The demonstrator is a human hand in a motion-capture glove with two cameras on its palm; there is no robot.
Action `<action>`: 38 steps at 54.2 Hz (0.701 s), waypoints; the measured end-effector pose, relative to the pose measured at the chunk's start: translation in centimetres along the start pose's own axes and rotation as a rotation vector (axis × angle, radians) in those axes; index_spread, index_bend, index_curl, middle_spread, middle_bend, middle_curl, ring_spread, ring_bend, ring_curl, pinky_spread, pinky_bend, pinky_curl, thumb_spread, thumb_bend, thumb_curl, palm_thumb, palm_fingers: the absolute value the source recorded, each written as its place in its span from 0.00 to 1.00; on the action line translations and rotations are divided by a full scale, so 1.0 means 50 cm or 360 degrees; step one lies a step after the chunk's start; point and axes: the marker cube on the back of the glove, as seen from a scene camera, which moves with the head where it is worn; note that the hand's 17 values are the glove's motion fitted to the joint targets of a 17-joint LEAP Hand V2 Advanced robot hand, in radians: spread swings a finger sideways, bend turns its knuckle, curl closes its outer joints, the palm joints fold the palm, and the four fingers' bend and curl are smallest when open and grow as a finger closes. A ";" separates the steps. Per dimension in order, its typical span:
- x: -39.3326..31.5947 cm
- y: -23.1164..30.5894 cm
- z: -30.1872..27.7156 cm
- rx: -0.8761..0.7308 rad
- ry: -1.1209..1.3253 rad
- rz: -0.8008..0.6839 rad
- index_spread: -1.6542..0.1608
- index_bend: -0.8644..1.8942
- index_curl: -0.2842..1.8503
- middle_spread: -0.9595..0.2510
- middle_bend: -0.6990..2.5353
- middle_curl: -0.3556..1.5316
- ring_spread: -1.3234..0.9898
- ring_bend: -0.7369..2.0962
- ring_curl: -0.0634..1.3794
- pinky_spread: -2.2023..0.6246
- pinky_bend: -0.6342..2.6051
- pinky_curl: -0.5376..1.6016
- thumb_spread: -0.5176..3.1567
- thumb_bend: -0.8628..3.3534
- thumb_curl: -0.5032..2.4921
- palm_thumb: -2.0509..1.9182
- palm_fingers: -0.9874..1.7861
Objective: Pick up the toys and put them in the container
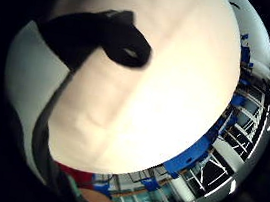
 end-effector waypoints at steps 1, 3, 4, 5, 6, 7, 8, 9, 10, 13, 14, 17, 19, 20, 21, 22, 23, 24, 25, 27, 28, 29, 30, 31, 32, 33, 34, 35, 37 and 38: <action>0.000 0.001 0.000 0.0021 -0.0003 -0.0011 0.71 0.37 0.26 0.78 0.22 0.25 0.61 0.37 0.18 0.81 0.61 0.42 0.45 0.20 0.27 0.52 0.29; -0.002 0.003 0.000 0.0078 -0.0016 -0.0040 0.70 0.39 0.27 0.79 0.21 0.23 0.61 0.43 0.21 0.81 0.60 0.42 0.45 0.20 0.27 0.53 0.33; -0.003 0.005 0.000 0.0108 -0.0022 -0.0052 0.70 0.39 0.27 0.79 0.21 0.23 0.60 0.45 0.22 0.80 0.59 0.42 0.45 0.20 0.27 0.53 0.34; -0.004 0.007 0.000 0.0135 -0.0027 -0.0059 0.69 0.40 0.27 0.79 0.21 0.23 0.59 0.48 0.24 0.80 0.58 0.41 0.45 0.21 0.27 0.54 0.34; -0.005 0.008 0.000 0.0158 -0.0033 -0.0061 0.69 0.42 0.28 0.79 0.21 0.22 0.57 0.52 0.26 0.78 0.56 0.41 0.46 0.21 0.28 0.55 0.38; -0.006 0.009 0.000 0.0177 -0.0040 -0.0059 0.69 0.42 0.28 0.79 0.21 0.22 0.56 0.54 0.26 0.77 0.56 0.40 0.46 0.21 0.28 0.55 0.38; -0.006 0.011 -0.001 0.0191 -0.0050 -0.0057 0.70 0.43 0.29 0.78 0.20 0.21 0.54 0.57 0.28 0.74 0.58 0.41 0.47 0.22 0.28 0.56 0.43; -0.007 0.012 -0.001 0.0202 -0.0060 -0.0055 0.70 0.43 0.28 0.78 0.20 0.20 0.53 0.58 0.28 0.73 0.58 0.40 0.47 0.22 0.28 0.56 0.43; -0.006 0.013 -0.002 0.0208 -0.0071 -0.0054 0.70 0.43 0.29 0.79 0.21 0.20 0.52 0.59 0.29 0.72 0.59 0.41 0.48 0.22 0.29 0.56 0.43; -0.003 0.019 -0.006 0.0214 -0.0097 -0.0050 0.70 0.44 0.30 0.77 0.22 0.19 0.48 0.64 0.32 0.68 0.62 0.41 0.49 0.23 0.30 0.59 0.50; 0.000 0.022 -0.008 0.0215 -0.0102 -0.0046 0.70 0.44 0.30 0.77 0.22 0.18 0.48 0.64 0.32 0.67 0.62 0.41 0.49 0.23 0.30 0.59 0.50; 0.012 0.033 -0.017 0.0235 -0.0091 -0.0025 0.71 0.44 0.31 0.76 0.23 0.19 0.46 0.66 0.34 0.66 0.63 0.42 0.49 0.24 0.31 0.61 0.51; 0.021 0.040 -0.023 0.0255 -0.0072 -0.0008 0.71 0.44 0.32 0.76 0.24 0.19 0.45 0.67 0.34 0.65 0.62 0.42 0.49 0.25 0.32 0.62 0.51; 0.025 0.043 -0.026 0.0265 -0.0067 0.0002 0.71 0.44 0.32 0.76 0.24 0.19 0.44 0.67 0.35 0.65 0.62 0.42 0.49 0.25 0.32 0.63 0.51; 0.030 0.046 -0.031 0.0277 -0.0063 0.0015 0.71 0.44 0.33 0.76 0.25 0.19 0.44 0.67 0.35 0.65 0.62 0.42 0.49 0.25 0.32 0.63 0.51; 0.036 0.051 -0.036 0.0293 -0.0060 0.0032 0.71 0.44 0.33 0.75 0.25 0.19 0.43 0.67 0.35 0.64 0.62 0.42 0.48 0.25 0.33 0.64 0.51; 0.043 0.056 -0.043 0.0313 -0.0060 0.0051 0.71 0.45 0.34 0.74 0.26 0.19 0.43 0.66 0.34 0.64 0.61 0.42 0.48 0.25 0.33 0.64 0.52; 0.049 0.062 -0.051 0.0335 -0.0063 0.0070 0.71 0.45 0.34 0.74 0.26 0.20 0.42 0.66 0.34 0.64 0.61 0.42 0.47 0.25 0.34 0.65 0.52; 0.054 0.068 -0.060 0.0357 -0.0070 0.0087 0.71 0.45 0.34 0.73 0.27 0.20 0.42 0.65 0.34 0.64 0.61 0.42 0.47 0.25 0.34 0.65 0.53; 0.062 0.079 -0.078 0.0397 -0.0085 0.0115 0.71 0.46 0.35 0.71 0.28 0.21 0.41 0.65 0.33 0.63 0.59 0.41 0.45 0.25 0.35 0.66 0.55; 0.064 0.084 -0.086 0.0413 -0.0089 0.0125 0.71 0.46 0.35 0.71 0.28 0.22 0.40 0.64 0.33 0.63 0.59 0.41 0.45 0.25 0.35 0.66 0.56; 0.065 0.088 -0.094 0.0427 -0.0089 0.0132 0.71 0.46 0.35 0.69 0.29 0.22 0.40 0.64 0.33 0.63 0.58 0.41 0.44 0.25 0.36 0.66 0.57; 0.065 0.092 -0.102 0.0438 -0.0087 0.0136 0.71 0.46 0.36 0.69 0.29 0.23 0.39 0.64 0.33 0.63 0.58 0.41 0.44 0.25 0.36 0.67 0.58; 0.064 0.096 -0.110 0.0448 -0.0086 0.0137 0.71 0.47 0.36 0.68 0.29 0.23 0.39 0.63 0.33 0.63 0.57 0.41 0.43 0.25 0.37 0.67 0.59; 0.063 0.099 -0.118 0.0457 -0.0084 0.0136 0.71 0.47 0.37 0.67 0.30 0.24 0.39 0.63 0.33 0.62 0.57 0.40 0.42 0.25 0.37 0.67 0.60; 0.061 0.103 -0.126 0.0466 -0.0084 0.0134 0.71 0.47 0.37 0.66 0.30 0.24 0.38 0.63 0.32 0.62 0.57 0.40 0.42 0.25 0.37 0.67 0.61; 0.057 0.106 -0.134 0.0474 -0.0085 0.0128 0.71 0.47 0.37 0.66 0.30 0.24 0.38 0.63 0.32 0.62 0.56 0.40 0.41 0.25 0.38 0.67 0.60; 0.052 0.109 -0.143 0.0483 -0.0086 0.0121 0.71 0.47 0.38 0.64 0.31 0.25 0.38 0.63 0.33 0.62 0.56 0.40 0.41 0.25 0.38 0.68 0.62; 0.035 0.117 -0.166 0.0501 -0.0091 0.0099 0.70 0.47 0.38 0.63 0.31 0.25 0.37 0.62 0.33 0.62 0.55 0.40 0.40 0.25 0.39 0.68 0.62; 0.026 0.120 -0.175 0.0509 -0.0092 0.0088 0.70 0.47 0.39 0.62 0.31 0.26 0.37 0.62 0.33 0.62 0.55 0.41 0.40 0.25 0.39 0.68 0.62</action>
